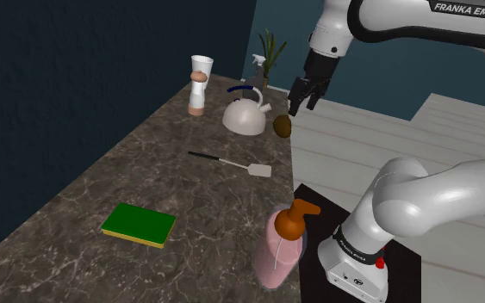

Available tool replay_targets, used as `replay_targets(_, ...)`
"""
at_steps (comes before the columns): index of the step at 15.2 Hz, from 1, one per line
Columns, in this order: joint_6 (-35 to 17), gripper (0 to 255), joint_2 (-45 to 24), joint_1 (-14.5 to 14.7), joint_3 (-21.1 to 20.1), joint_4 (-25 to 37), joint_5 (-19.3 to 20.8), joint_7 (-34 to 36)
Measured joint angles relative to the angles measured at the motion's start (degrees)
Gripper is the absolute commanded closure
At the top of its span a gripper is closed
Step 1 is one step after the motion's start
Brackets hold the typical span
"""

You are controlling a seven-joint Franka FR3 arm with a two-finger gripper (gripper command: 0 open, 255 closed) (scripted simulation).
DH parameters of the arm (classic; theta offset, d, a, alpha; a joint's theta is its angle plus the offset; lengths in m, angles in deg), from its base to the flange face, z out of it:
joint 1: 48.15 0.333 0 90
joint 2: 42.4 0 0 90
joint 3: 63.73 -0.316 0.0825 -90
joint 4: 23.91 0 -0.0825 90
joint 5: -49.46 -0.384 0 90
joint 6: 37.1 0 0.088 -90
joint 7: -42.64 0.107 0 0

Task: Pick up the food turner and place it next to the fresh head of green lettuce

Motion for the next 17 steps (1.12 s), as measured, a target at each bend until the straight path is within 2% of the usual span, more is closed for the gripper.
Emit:
replay_targets(1,0.00,0,0.00,0.00,0.00,0.00,0.00,0.00)
replay_targets(4,-4.27,0,-2.80,1.56,0.41,-1.26,-0.03,-2.72)
replay_targets(10,-16.88,0,-11.93,5.84,1.78,-4.01,-0.23,-10.93)
replay_targets(17,-30.17,0,-24.55,10.91,2.94,-3.82,-1.61,-21.50)
